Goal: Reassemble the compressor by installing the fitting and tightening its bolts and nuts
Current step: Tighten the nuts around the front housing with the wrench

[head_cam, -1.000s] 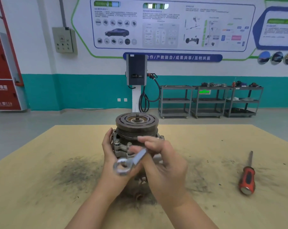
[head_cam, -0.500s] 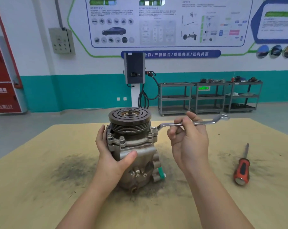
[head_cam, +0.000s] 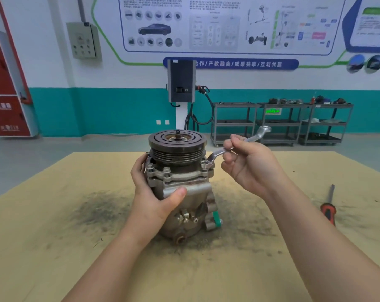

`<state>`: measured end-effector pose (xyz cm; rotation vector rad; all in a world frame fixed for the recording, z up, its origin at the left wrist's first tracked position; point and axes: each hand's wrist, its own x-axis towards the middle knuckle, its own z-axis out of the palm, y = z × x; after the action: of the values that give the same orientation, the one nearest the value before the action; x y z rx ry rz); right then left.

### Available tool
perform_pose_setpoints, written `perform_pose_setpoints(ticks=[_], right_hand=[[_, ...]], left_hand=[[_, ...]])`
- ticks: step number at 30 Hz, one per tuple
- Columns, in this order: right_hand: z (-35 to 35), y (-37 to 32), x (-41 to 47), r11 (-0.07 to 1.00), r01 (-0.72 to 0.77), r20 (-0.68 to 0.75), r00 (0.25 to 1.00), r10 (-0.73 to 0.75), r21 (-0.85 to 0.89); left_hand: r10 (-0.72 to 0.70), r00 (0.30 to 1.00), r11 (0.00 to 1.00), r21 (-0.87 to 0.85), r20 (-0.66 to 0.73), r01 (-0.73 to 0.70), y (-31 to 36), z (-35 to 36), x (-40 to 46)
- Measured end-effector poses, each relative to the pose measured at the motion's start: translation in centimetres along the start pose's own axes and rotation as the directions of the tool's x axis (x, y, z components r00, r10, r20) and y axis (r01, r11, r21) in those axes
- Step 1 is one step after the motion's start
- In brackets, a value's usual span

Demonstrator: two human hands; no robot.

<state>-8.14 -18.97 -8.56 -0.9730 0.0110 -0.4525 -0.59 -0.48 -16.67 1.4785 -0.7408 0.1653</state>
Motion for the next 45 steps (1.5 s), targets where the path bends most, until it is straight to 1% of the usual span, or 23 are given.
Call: perform_pose_setpoints(ticks=[3,6,8,11,13,15,17,19,21,23,25,26,28,31,32,34,36,37,38,40,41,43,45], right_hand=[[-0.2,0.8,-1.2,0.989,0.150,-0.031,0.988,-0.150,-0.014],[-0.1,2.0,-2.7,0.926,0.346,-0.048,0.933,-0.357,-0.150],[0.1,2.1,-2.7,0.927,0.341,-0.062,0.934,-0.353,-0.155],[0.2,0.9,-1.7,0.986,0.156,-0.087,0.983,-0.160,-0.058],[0.2,0.4,-1.3,0.993,0.096,-0.080,0.992,-0.102,-0.076],[0.3,1.0,-1.6,0.974,0.192,-0.103,0.973,-0.205,-0.119],[0.3,2.4,-3.0,0.907,0.382,-0.109,0.908,-0.404,-0.178],[0.0,4.1,-4.6,0.781,0.569,-0.023,0.804,-0.594,-0.259],[0.1,5.3,-5.8,0.564,0.729,0.185,0.661,-0.727,-0.389],[0.7,5.9,-6.3,0.278,0.813,0.420,0.518,-0.745,-0.511],[1.6,6.2,-6.0,-0.022,0.822,0.597,0.394,-0.699,-0.569],[2.2,6.4,-5.7,-0.141,0.803,0.652,0.353,-0.671,-0.580],[4.0,6.9,-5.2,-0.239,0.735,0.670,0.369,-0.644,-0.635],[5.7,7.0,-4.7,-0.209,0.677,0.609,0.428,-0.668,-0.705],[5.8,6.7,-4.5,-0.176,0.699,0.592,0.412,-0.692,-0.693],[5.4,5.6,-4.1,-0.123,0.764,0.550,0.332,-0.767,-0.633],[4.9,4.7,-3.8,-0.039,0.802,0.432,0.280,-0.857,-0.597],[4.7,4.4,-3.7,0.091,0.803,0.302,0.323,-0.897,-0.589],[4.5,4.3,-3.6,0.274,0.784,0.128,0.407,-0.904,-0.557],[3.8,3.9,-3.1,0.632,0.673,-0.188,0.613,-0.767,-0.385],[3.3,3.5,-2.9,0.741,0.607,-0.267,0.692,-0.670,-0.286],[2.5,2.9,-2.5,0.852,0.504,-0.313,0.794,-0.522,-0.144],[2.2,2.7,-2.2,0.896,0.438,-0.287,0.852,-0.438,-0.065]], left_hand=[[0.013,1.000,1.000,0.008,-0.005,-0.013,0.0,-0.1,0.1],[0.026,1.000,1.000,0.011,-0.017,-0.026,-0.1,0.0,0.1],[0.023,1.000,1.000,0.001,-0.021,-0.023,-0.2,0.0,0.1],[0.021,0.999,1.000,-0.001,-0.028,-0.021,-0.2,0.1,0.1],[0.021,0.999,1.000,-0.016,-0.026,-0.021,-0.5,0.1,0.2],[0.032,0.999,0.999,-0.024,-0.019,-0.032,-0.6,0.0,0.2],[0.033,0.999,0.999,-0.033,-0.010,-0.034,-0.7,0.0,0.3],[0.043,0.999,0.998,-0.040,-0.010,-0.043,-0.8,0.1,0.4],[0.059,0.998,0.998,-0.035,-0.017,-0.060,-0.9,0.1,0.3],[0.049,0.999,0.998,-0.046,-0.016,-0.050,-1.1,0.1,0.4],[0.069,0.997,0.996,-0.059,-0.019,-0.070,-0.8,0.2,0.5],[0.078,0.997,0.994,-0.069,-0.023,-0.080,-0.9,0.4,0.6],[0.072,0.996,0.988,-0.132,-0.058,-0.079,-1.1,0.6,1.0],[0.062,0.998,0.988,-0.143,-0.023,-0.065,-1.2,0.7,0.9],[0.048,0.999,0.989,-0.136,-0.018,-0.050,-1.5,0.6,0.8],[0.027,0.999,0.995,-0.092,-0.018,-0.029,-1.5,0.2,0.5],[0.032,0.999,0.997,-0.063,-0.020,-0.033,-1.5,0.0,0.5],[0.028,1.000,0.998,-0.057,-0.012,-0.029,-1.5,-0.1,0.5],[0.017,1.000,0.999,-0.051,-0.002,-0.017,-1.4,-0.1,0.5],[0.001,1.000,0.999,-0.038,0.018,0.000,-1.3,-0.2,0.5],[-0.003,1.000,0.999,-0.038,0.031,0.004,-1.3,-0.3,0.6],[-0.013,0.999,0.999,-0.038,0.047,0.015,-1.3,-0.7,0.9],[-0.009,0.999,0.999,-0.035,0.051,0.011,-1.5,-0.9,1.1]])
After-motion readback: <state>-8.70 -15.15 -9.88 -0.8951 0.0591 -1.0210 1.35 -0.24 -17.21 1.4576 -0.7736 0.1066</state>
